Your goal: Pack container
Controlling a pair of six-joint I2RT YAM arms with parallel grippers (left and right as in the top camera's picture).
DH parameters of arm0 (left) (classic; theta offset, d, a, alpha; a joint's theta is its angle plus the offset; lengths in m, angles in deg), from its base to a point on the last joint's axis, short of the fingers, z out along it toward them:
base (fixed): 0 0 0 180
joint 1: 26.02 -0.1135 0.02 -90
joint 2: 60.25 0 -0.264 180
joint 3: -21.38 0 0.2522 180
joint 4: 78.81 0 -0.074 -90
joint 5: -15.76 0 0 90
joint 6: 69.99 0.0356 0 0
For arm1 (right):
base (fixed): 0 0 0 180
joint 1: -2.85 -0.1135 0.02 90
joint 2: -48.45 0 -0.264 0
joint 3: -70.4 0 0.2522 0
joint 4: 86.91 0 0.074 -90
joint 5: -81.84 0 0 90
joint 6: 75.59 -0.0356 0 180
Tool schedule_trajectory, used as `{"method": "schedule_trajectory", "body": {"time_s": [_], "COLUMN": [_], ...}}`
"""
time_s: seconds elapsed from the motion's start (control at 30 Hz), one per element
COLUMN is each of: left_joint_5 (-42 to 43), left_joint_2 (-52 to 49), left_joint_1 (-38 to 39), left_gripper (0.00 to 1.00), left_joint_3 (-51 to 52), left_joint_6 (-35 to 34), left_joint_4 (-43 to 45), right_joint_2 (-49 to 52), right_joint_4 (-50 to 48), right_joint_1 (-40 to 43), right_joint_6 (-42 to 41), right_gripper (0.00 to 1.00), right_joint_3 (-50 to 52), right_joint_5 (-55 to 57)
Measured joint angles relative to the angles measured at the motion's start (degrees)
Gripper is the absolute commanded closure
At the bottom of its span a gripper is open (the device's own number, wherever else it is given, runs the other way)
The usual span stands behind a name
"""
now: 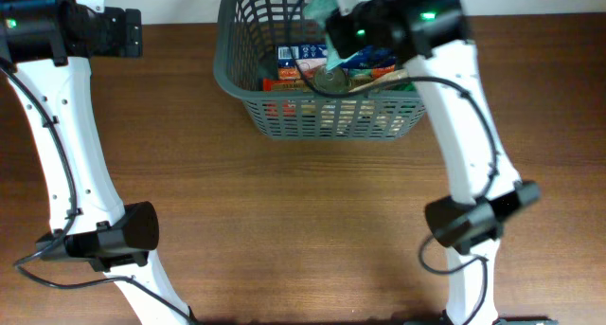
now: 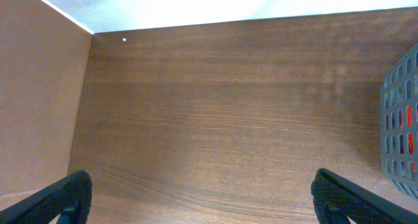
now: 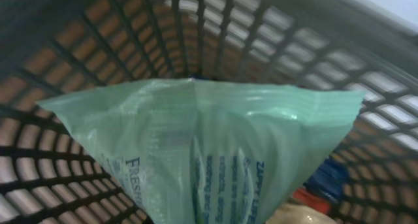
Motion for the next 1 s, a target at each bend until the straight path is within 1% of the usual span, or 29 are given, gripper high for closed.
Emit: {"method": "schedule_trajectory", "body": {"time_s": [0.23,0.27,0.3,0.33,0.43,0.47,0.5,0.6,0.73,0.93,1.0], "left_joint_5": [0.0,0.0,0.0,0.0,0.0,0.0,0.0,0.0,0.0,0.0,0.0], "left_joint_2": [0.0,0.0,0.0,0.0,0.0,0.0,0.0,0.0,0.0,0.0,0.0], "left_joint_1": [0.0,0.0,0.0,0.0,0.0,0.0,0.0,0.0,0.0,0.0,0.0], "left_gripper": [0.01,0.01,0.01,0.01,0.01,0.01,0.01,0.01,0.01,0.01,0.01], "left_joint_3": [0.0,0.0,0.0,0.0,0.0,0.0,0.0,0.0,0.0,0.0,0.0], "left_joint_6": [0.0,0.0,0.0,0.0,0.0,0.0,0.0,0.0,0.0,0.0,0.0], "left_joint_4": [0.0,0.0,0.0,0.0,0.0,0.0,0.0,0.0,0.0,0.0,0.0], "right_joint_2": [9.1,10.2,11.5,12.3,13.8,13.8,13.7,12.6,7.9,-7.9,-14.5], "right_joint_4": [-0.3,-0.1,0.4,0.8,1.8,2.1,2.7,4.7,5.6,7.0,8.1], "right_joint_1": [-2.6,-2.9,-3.4,-3.7,-4.6,-4.7,-4.9,-4.7,-3.6,-0.4,2.2], "right_joint_6": [0.5,0.5,0.5,0.6,0.6,0.7,0.3,0.7,-0.1,-2.7,-4.5], "right_gripper": [0.95,0.83,0.66,0.4,0.2,0.11,0.05,0.05,0.1,0.1,0.07], "right_joint_3": [0.0,0.0,0.0,0.0,0.1,0.1,0.1,-0.3,-1.0,-2.4,-3.4], "right_joint_5": [-1.4,-1.5,-1.6,-1.7,-1.9,-1.9,-1.7,-1.1,0.7,8.1,11.8]}}
